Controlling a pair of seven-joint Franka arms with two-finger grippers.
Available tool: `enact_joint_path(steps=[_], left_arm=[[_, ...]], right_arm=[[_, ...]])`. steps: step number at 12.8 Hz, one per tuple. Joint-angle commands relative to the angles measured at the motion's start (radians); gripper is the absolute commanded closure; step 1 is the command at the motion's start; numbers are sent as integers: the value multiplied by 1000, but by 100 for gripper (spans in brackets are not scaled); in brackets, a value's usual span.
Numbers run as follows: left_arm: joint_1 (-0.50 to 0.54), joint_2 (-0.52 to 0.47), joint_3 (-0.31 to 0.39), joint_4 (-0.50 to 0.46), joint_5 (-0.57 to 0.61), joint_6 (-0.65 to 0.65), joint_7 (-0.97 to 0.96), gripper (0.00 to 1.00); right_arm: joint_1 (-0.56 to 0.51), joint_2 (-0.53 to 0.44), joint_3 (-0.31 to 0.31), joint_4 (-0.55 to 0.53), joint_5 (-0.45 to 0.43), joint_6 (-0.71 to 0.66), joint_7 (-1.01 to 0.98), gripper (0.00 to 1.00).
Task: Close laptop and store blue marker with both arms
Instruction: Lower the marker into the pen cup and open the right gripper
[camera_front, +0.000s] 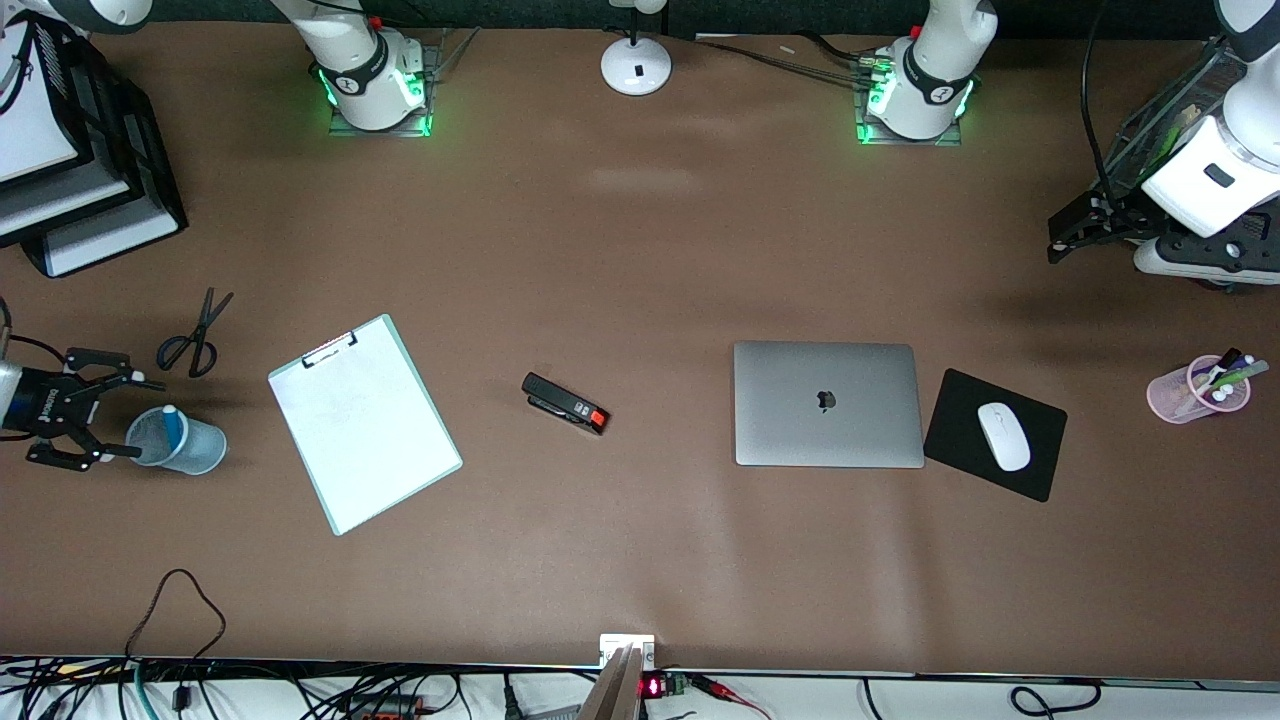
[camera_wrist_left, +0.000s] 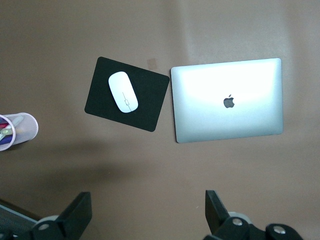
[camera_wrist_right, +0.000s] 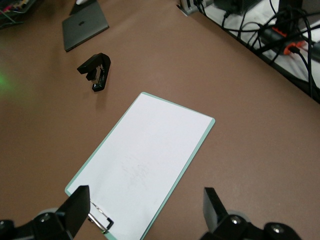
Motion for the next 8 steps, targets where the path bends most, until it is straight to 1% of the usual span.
enact_joint_path(steps=[1, 4, 8], left_arm=[[2, 17, 1, 31, 17, -22, 20, 0], [2, 17, 1, 33, 19, -22, 20, 0], [6, 17, 1, 31, 17, -22, 34, 0]], right_arm=[[56, -60, -1, 2, -95, -10, 172, 0], [129, -120, -1, 2, -196, -10, 380, 0], [224, -186, 1, 2, -343, -12, 577, 0]])
